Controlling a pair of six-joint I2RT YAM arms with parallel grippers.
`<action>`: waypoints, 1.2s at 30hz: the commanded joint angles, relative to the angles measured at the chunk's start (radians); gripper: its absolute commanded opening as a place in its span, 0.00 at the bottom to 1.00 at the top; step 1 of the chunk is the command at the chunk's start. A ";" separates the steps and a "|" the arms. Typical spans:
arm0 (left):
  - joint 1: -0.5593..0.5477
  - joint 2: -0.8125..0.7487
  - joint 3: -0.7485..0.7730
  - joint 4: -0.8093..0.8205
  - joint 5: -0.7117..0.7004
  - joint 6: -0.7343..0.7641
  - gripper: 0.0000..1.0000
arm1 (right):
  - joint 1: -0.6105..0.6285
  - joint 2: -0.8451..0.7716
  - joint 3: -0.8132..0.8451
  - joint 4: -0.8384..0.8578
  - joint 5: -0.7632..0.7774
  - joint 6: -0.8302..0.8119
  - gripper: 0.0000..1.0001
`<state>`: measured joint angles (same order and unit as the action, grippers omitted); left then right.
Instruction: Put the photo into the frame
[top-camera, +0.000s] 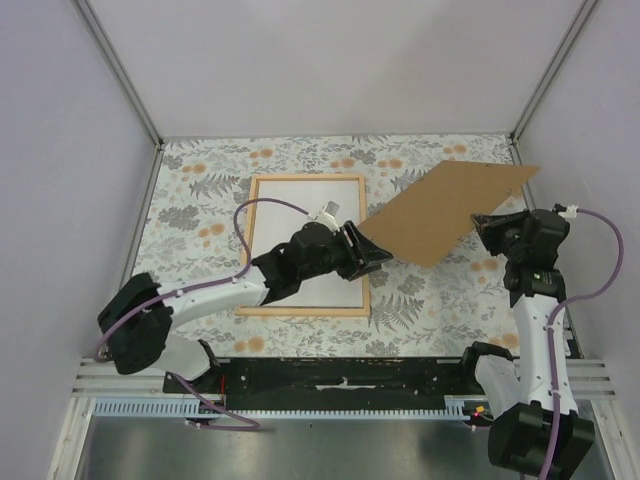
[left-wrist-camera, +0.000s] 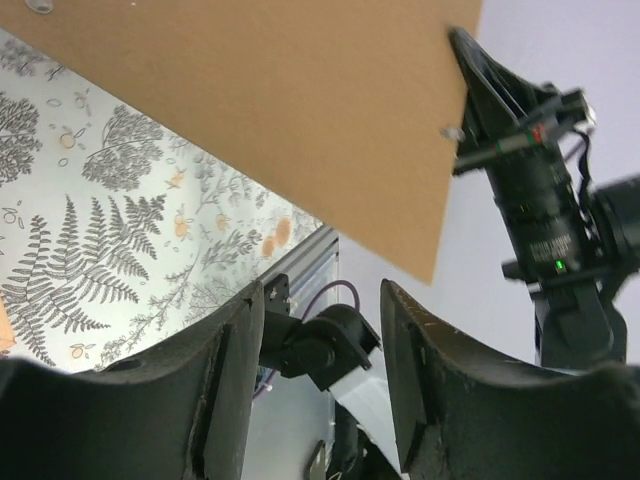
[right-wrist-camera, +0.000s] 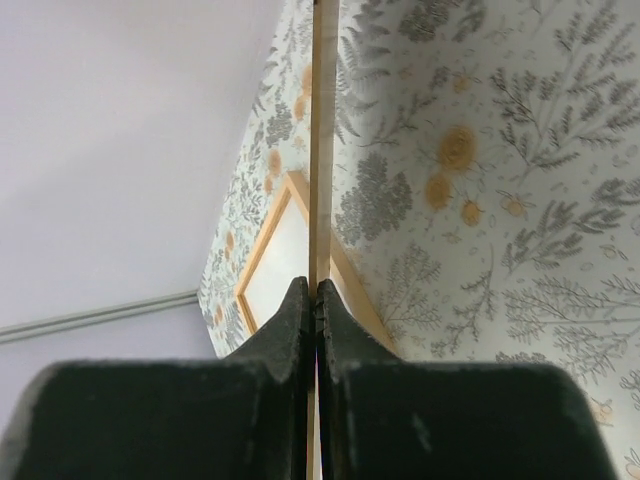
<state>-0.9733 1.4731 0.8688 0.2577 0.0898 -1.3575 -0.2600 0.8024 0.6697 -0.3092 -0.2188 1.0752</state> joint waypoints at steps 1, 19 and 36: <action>0.018 -0.150 0.024 -0.147 -0.001 0.187 0.57 | -0.001 0.076 0.171 0.087 -0.138 -0.055 0.00; 0.415 -0.162 0.340 -0.532 0.320 0.705 0.52 | 0.050 0.340 0.361 0.389 -0.717 -0.092 0.00; 0.021 -0.114 0.507 -0.505 0.103 0.910 0.52 | 0.353 0.394 0.375 0.380 -0.518 -0.123 0.00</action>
<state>-0.9192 1.3506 1.3880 -0.3878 0.1673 -0.4709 0.0425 1.2030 0.9962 -0.0154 -0.7883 0.9234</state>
